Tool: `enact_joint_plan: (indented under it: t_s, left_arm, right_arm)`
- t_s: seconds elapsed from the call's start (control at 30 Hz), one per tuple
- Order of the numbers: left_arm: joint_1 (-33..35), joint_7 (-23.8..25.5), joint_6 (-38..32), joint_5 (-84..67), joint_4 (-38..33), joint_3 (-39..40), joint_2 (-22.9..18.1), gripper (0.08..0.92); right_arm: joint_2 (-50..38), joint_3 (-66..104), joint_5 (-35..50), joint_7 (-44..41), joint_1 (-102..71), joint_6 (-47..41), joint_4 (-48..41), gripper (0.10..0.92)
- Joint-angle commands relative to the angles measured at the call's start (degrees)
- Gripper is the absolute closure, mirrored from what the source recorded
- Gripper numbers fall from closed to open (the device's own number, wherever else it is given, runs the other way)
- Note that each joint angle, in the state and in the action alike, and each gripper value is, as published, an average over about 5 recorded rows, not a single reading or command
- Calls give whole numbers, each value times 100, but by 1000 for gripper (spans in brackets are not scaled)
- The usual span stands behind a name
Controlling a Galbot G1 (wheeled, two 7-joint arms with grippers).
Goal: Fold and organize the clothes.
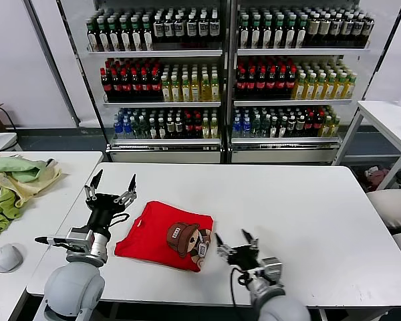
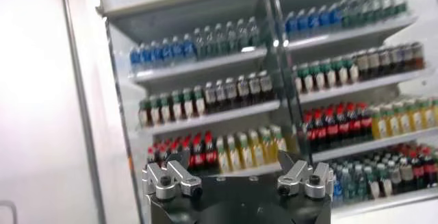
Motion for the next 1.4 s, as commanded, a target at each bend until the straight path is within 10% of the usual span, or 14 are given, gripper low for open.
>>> enact_joint_plan:
  t_s: [0.03, 0.33, 0.83, 1.1, 1.4]
  left_arm:
    - [223, 838, -1097, 241, 94, -371, 104, 177]
    - [244, 880, -1266, 247, 245, -382, 60, 177]
    - [153, 861, -1547, 514, 433, -251, -88, 177]
    - [187, 720, -1869, 1147, 612, -233, -62, 177]
    - [69, 791, -2006, 1360, 728, -50, -175, 177]
  right_arm:
    - [314, -933, 1047, 319, 729, -137, -1066, 203]
    - [431, -1029, 1370, 452, 714, -48, -1192, 218]
    - [214, -690, 1350, 288, 591, 99, -764, 628]
    - [-1191, 839, -36, -1498, 502, -370, -200, 850]
    - [-1598, 1498, -762, -3179, 1434, 57, -1322, 894]
